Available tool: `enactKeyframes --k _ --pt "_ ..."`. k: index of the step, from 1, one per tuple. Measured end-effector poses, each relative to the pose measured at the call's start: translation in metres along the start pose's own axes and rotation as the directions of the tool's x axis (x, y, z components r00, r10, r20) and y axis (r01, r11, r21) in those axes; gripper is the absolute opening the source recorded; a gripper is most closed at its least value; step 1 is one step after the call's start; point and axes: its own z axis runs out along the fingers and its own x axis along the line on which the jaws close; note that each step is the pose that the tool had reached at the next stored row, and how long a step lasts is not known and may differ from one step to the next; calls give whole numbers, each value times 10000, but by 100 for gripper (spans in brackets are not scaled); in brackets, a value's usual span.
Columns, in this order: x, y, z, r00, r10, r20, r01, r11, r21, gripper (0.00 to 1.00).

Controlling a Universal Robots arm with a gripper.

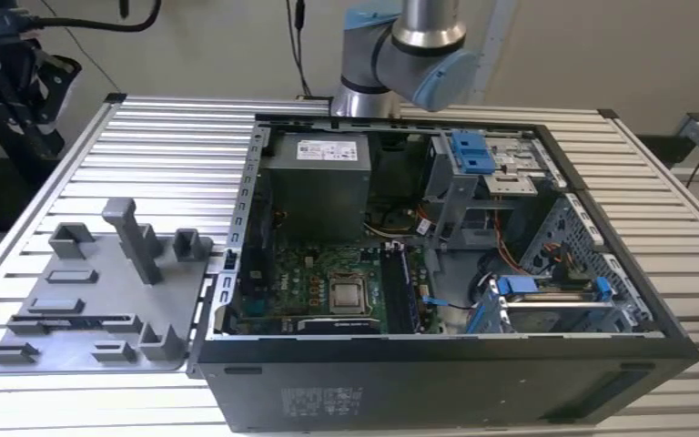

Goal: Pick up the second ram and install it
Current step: 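Reach for the second ram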

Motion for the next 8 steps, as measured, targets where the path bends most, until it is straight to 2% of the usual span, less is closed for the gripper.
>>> enactKeyframes --k 8 --pt "55 -235 -6 10000 0 -1 0 10000 0 11"
